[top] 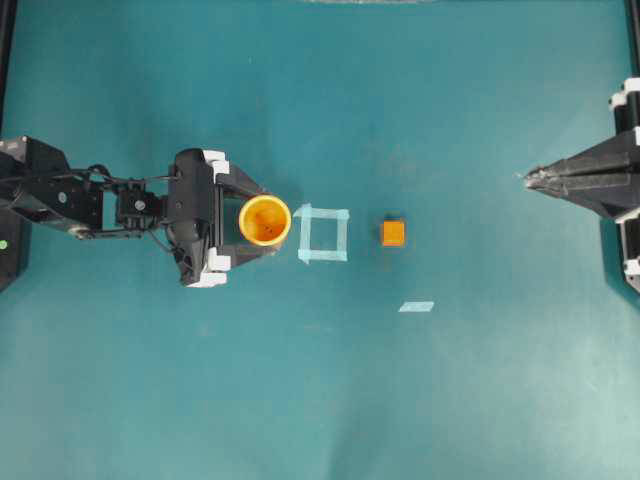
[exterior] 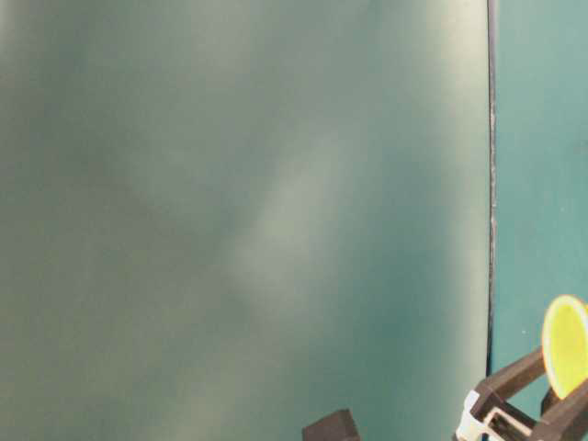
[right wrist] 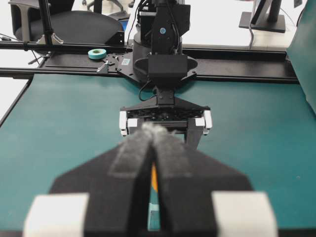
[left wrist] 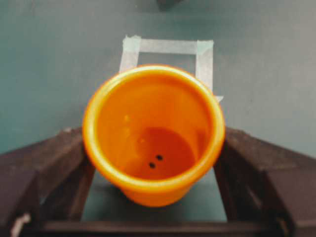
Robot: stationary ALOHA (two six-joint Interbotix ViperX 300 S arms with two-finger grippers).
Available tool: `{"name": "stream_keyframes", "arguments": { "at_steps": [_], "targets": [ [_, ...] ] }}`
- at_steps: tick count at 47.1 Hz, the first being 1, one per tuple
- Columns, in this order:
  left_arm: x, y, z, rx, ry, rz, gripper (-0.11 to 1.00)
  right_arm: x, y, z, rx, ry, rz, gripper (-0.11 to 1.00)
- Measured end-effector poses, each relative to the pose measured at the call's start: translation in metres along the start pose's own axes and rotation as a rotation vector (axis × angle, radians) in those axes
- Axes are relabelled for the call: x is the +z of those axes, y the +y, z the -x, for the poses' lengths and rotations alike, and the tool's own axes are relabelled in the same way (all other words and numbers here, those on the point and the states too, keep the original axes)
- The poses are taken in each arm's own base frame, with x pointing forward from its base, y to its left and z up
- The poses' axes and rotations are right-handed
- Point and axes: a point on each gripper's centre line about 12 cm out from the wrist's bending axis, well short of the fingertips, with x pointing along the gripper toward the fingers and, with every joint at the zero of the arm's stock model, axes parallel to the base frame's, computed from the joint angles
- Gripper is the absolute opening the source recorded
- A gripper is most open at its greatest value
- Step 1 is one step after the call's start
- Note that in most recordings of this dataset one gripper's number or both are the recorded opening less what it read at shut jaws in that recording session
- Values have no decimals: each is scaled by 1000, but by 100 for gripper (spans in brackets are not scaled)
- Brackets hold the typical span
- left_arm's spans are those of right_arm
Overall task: Move the cup backward with left arm.
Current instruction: 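Close the left gripper around the orange cup's body, then drag the held orange cup backward toward the table's far edge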
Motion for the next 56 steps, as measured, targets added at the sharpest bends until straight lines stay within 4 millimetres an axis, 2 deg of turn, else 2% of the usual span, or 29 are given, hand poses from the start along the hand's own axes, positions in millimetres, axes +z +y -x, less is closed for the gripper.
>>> {"name": "stream_keyframes", "arguments": {
  "at_steps": [7,25,41,56],
  "targets": [
    [0,0,0,0,0,-10,63,0,0,0,0,0,0,-1],
    [0,4,0,12,1,8,63,0,0,0,0,0,0,-1],
    [11,36,-5,100,-59,58,63,1,0,0,0,-2,-2,-1],
    [10,72,-1,198,-71,91,63,0,0,0,0,0,-2,-1]
  ]
}}
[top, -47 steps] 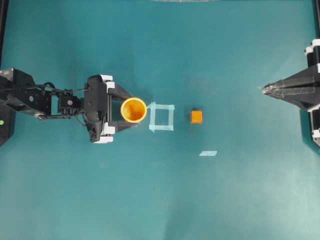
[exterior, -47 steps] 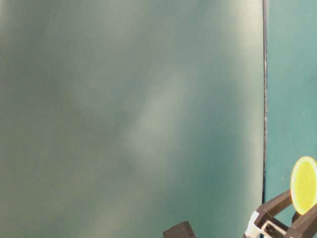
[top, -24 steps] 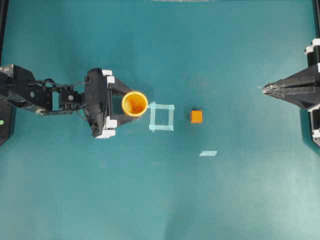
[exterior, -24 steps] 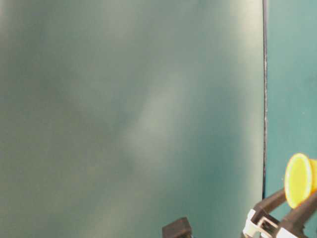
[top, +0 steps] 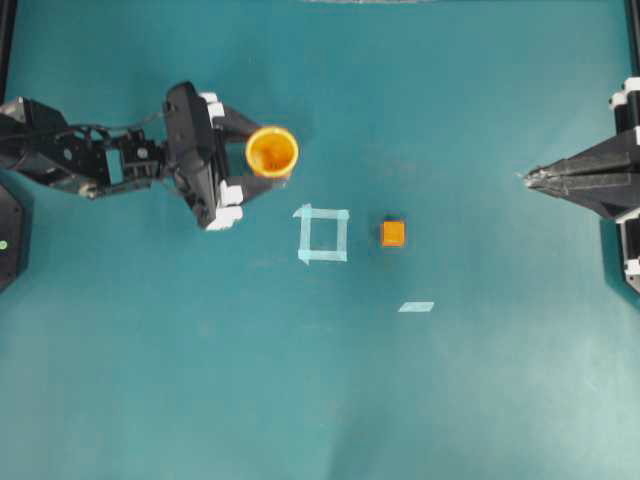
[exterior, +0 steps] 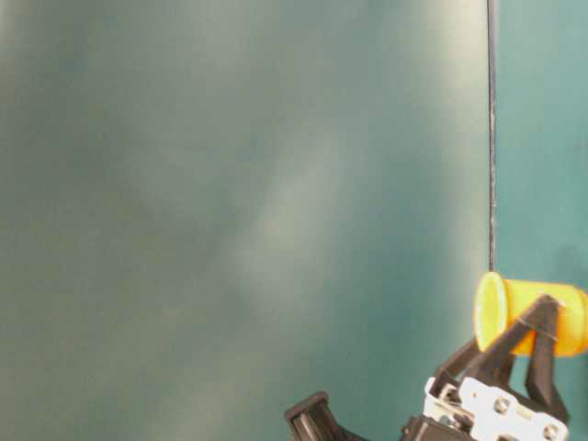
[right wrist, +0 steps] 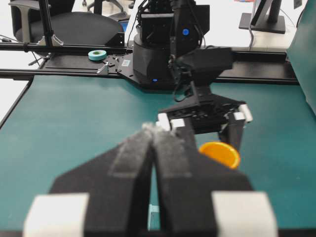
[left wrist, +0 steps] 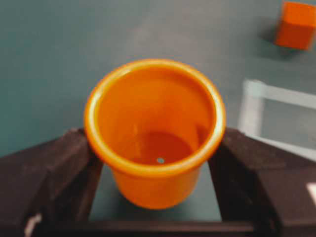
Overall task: Move the cup backward with left arm.
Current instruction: 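Drag the held orange cup backward toward the table's far edge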
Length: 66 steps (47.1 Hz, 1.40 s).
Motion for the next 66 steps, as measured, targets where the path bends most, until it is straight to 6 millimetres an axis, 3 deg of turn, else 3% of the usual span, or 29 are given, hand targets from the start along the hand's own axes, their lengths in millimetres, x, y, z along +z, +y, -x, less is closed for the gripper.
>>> {"name": "stream_keyframes", "arguments": {
  "at_steps": [16,33,54,66],
  "targets": [
    [10,41,-9,109,-32,32,63,0,0,0,0,2,3,-1],
    [5,85,-13,220,-25,123,63,0,0,0,0,5,3,-1],
    [0,121,-24,310,-5,178,63,-2,0,-1,2,12,11,-1],
    [3,131,-33,328,14,190,63,-2,0,-2,2,15,11,-1]
  ]
}}
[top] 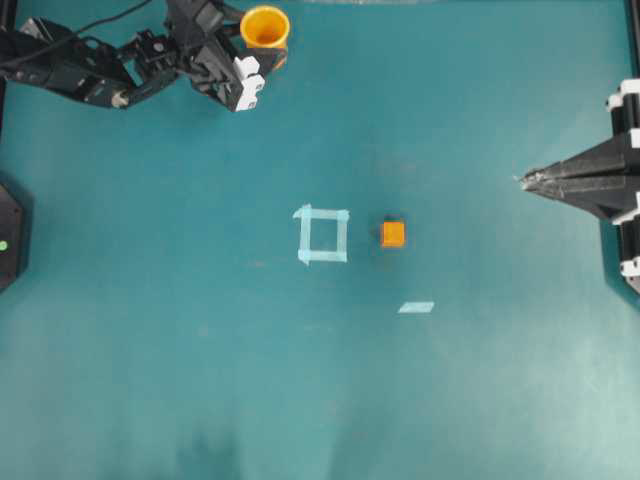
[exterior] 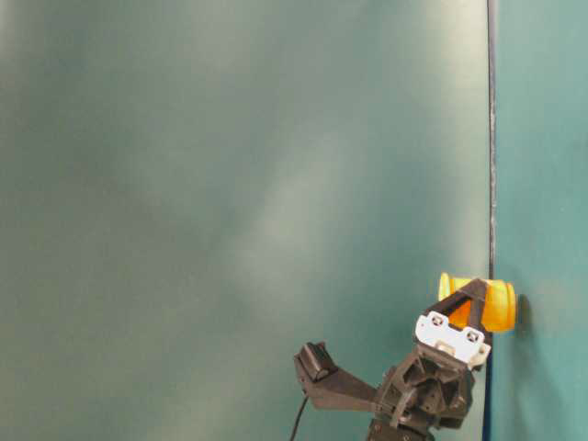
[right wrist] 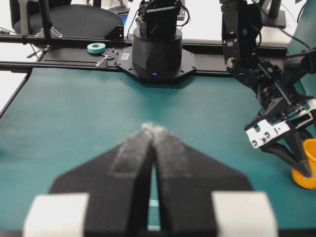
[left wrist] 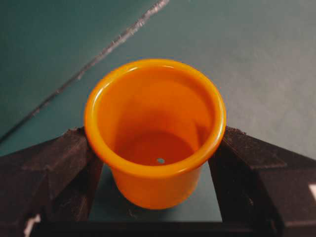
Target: Move the cup backward with left arm.
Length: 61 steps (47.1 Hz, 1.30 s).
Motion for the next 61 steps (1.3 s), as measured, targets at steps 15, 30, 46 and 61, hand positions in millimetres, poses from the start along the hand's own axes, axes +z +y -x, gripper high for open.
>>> {"name": "stream_keyframes", "arguments": {
  "at_steps": [15,30,46,61],
  "targets": [
    [2,10,-1,23,-4,-11,63,-1,0,0,0,3,0,-1],
    [-3,13,-2,31,-11,-12,63,-1,0,0,0,3,0,-1],
    [-4,14,-4,37,-27,-5,63,-1,0,0,0,5,1,-1],
    [-3,20,-4,73,-36,29,63,-1,0,-1,0,6,1,-1]
  ]
}}
